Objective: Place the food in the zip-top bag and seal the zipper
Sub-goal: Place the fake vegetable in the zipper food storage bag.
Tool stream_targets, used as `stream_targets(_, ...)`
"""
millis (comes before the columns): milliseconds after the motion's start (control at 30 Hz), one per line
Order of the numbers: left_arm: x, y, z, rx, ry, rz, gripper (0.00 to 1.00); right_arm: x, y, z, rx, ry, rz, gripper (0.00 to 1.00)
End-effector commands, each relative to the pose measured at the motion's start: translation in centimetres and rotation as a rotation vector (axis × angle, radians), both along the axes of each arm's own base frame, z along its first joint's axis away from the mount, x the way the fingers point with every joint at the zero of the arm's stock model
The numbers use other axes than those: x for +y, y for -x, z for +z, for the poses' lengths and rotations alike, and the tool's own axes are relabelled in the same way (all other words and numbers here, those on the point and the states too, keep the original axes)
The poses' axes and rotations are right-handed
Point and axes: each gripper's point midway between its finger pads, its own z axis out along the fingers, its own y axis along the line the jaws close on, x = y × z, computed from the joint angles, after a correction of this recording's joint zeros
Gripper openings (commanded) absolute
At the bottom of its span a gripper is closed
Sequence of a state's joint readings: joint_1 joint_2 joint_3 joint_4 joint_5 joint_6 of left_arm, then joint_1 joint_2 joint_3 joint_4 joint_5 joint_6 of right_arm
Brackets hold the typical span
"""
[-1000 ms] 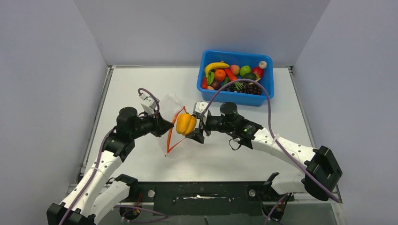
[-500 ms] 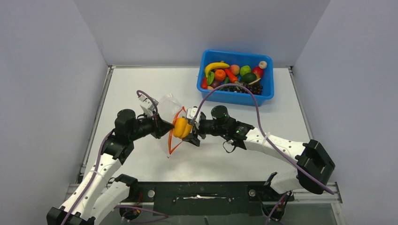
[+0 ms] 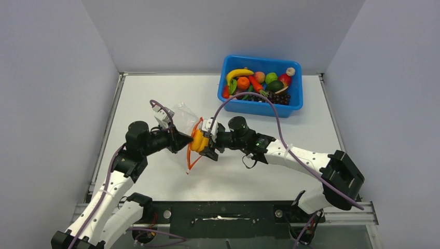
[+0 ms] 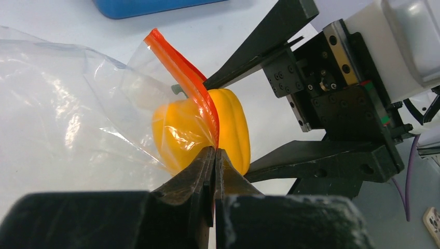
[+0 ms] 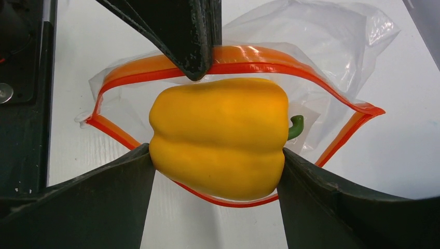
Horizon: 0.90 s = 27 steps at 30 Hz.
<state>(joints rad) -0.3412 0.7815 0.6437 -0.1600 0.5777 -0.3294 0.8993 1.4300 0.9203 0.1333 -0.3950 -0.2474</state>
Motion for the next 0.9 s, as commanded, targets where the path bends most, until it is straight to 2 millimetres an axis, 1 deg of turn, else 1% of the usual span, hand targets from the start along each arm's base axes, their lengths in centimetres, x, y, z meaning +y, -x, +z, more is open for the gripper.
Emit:
stream_targets(0, -0.3, -0.2, 2.6, -0.098, 0.039, -0.018, 0.0, 1.7, -1.3, 2.7, -0.053, -0.062, -0.017, 0.67)
stream_targets(100, -0.3, -0.3, 2.7, -0.1, 0.038, -0.014, 0.0, 2.1, -1.4, 3.0, -0.037, -0.062, -0.016, 0.71)
stream_targets(133, -0.2, -0.2, 1.7, -0.08, 0.03, -0.01, 0.0, 2.2, -1.5, 3.1, -0.032, -0.062, -0.019, 0.73)
stream_targets(233, 0.1, -0.6, 1.4, -0.077, 0.02, 0.018, 0.0, 2.2, -2.0, 3.9, -0.018, -0.071, -0.057, 0.81)
stream_targets(300, 0.3, -0.9, 1.3, -0.075, 0.015, 0.038, 0.0, 2.1, -2.4, 4.4, -0.018, -0.08, -0.084, 0.84)
stream_targets(400, 0.5, -1.1, 1.3, -0.074, 0.015, 0.052, 0.0, 2.1, -2.2, 5.4, -0.009, -0.112, -0.092, 0.87)
stream_targets(467, 0.6, -1.2, 1.2, -0.071, 0.014, 0.062, 0.0, 2.1, -1.8, 5.5, 0.011, -0.128, -0.084, 0.89)
stream_targets(567, 0.7, -1.3, 1.3, -0.073, 0.015, 0.067, 0.0, 2.0, -1.4, 5.6, 0.034, -0.137, -0.083, 0.92)
stream_targets(667, 0.7, -1.3, 1.3, -0.075, 0.017, 0.071, 0.0, 1.8, -1.4, 5.9, 0.064, -0.148, -0.109, 0.91)
stream_targets(733, 0.8, -1.3, 1.3, -0.075, 0.016, 0.079, 0.0, 1.5, -1.7, 6.5, 0.087, -0.16, -0.153, 0.91)
stream_targets(867, 1.0, -1.5, 1.1, -0.071, 0.012, 0.095, 0.0, 0.6, -2.3, 8.4, 0.116, -0.189, -0.233, 0.89)
